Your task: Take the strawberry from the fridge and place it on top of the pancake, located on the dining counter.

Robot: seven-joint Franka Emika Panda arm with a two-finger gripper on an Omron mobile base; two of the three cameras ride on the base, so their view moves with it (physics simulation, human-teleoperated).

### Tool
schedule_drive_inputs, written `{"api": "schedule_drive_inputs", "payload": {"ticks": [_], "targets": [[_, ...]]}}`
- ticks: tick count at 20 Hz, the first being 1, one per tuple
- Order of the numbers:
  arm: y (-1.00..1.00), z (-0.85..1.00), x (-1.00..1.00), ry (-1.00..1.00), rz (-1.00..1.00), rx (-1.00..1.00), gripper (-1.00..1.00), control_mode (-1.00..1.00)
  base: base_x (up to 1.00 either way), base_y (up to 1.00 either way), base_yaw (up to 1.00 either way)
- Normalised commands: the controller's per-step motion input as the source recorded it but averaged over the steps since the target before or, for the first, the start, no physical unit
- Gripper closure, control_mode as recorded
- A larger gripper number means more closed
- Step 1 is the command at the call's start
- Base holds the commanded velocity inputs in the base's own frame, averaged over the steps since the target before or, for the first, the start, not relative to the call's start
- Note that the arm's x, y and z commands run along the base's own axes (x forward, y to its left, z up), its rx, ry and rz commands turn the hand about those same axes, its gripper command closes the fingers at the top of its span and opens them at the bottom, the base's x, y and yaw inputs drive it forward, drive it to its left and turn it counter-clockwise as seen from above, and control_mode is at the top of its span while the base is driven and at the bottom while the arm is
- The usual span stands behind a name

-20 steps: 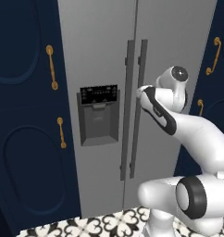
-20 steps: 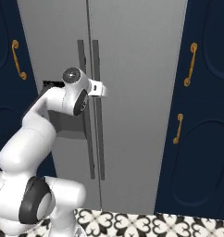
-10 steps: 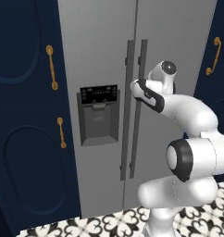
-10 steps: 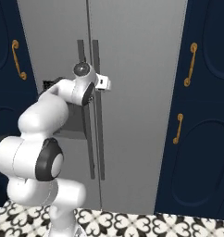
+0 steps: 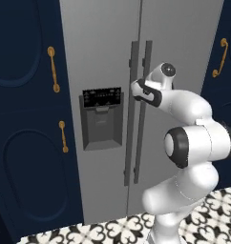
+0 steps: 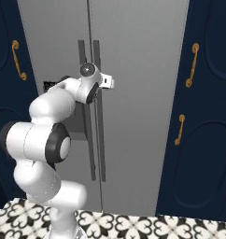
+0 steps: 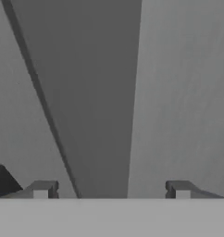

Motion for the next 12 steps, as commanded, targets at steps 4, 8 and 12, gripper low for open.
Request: {"api": "schedule_drive_inputs", "payload": {"ticks": [4,8,12], "targets": [[0.00,-0.06,0.40,-0.05,0.00,0.01,1.00,-1.00,0.00,0.00,0.00],[0.00,0.00,0.36,0.00,0.00,0.00,1.00,-1.00,0.00,0.00,0.00],[-0.15,0.00,-0.20,0.07,0.00,0.00,1.00,-1.00,0.00,0.00,0.00]]}}
